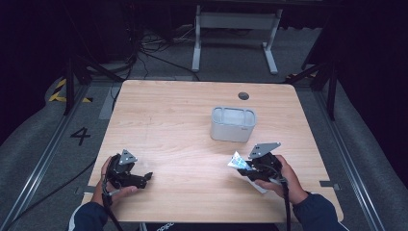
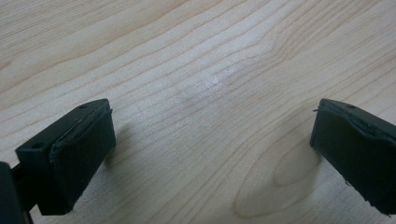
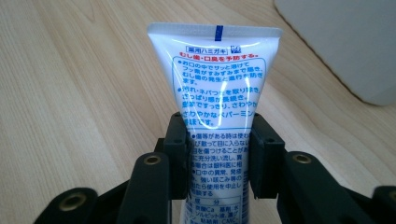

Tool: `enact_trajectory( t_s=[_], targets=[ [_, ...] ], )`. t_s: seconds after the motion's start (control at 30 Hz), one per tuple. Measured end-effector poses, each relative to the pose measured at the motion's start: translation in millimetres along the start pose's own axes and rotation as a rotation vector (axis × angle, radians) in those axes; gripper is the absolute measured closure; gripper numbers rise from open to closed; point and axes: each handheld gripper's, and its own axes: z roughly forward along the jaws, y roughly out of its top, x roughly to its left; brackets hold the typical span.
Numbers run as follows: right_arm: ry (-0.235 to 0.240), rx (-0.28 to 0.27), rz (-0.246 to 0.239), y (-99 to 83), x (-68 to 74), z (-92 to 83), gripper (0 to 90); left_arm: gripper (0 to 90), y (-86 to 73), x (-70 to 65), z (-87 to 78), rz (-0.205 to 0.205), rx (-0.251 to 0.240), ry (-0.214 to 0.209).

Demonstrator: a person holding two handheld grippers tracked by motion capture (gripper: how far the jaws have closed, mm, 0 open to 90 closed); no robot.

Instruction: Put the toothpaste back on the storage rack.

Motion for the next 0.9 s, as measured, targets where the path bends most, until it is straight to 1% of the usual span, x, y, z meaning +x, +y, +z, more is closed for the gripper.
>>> enact_trajectory(
  t_s=[0.07,0.1,0.13,0.2,0.23,0.27,0.3,0.33,0.37,0.5,0.9],
  targets=[
    [-0.001,-0.018,0.001,-0.5,-1.6,-2.0,66.2,0.5,0.0,0.0,0.0,0.0,0.0,0.0],
    [-0.001,-0.018,0.001,-0.5,-1.6,-2.0,66.2,0.5,0.0,0.0,0.0,0.0,0.0,0.0],
    [-0.004,-0.034,0.003,-0.8,-2.6,-4.5,66.3,0.5,0.0,0.0,0.0,0.0,0.0,0.0],
    [-0.008,-0.048,0.003,-0.9,-3.4,-6.9,66.3,0.5,0.0,0.0,0.0,0.0,0.0,0.0],
    [-0.008,-0.048,0.003,-0.9,-3.4,-6.9,66.3,0.5,0.0,0.0,0.0,0.0,0.0,0.0],
    [-0.018,-0.068,0.007,-0.8,-4.3,-9.1,66.4,0.5,0.0,0.0,0.0,0.0,0.0,0.0],
    [-0.018,-0.068,0.007,-0.8,-4.3,-9.1,66.4,0.5,0.0,0.0,0.0,0.0,0.0,0.0],
    [-0.022,-0.084,0.001,-0.4,-5.2,-11.6,66.4,0.5,0.0,0.0,0.0,0.0,0.0,0.0],
    [-0.022,-0.084,0.001,-0.4,-5.2,-11.6,66.4,0.5,0.0,0.0,0.0,0.0,0.0,0.0],
    [-0.032,-0.125,-0.007,1.4,-5.7,-17.4,66.4,0.5,0.0,0.0,0.0,0.0,0.0,0.0],
    [-0.052,-0.18,-0.016,9.0,-3.2,-27.0,66.5,0.5,0.0,0.1,0.0,0.0,0.001,-0.003]
  ],
)
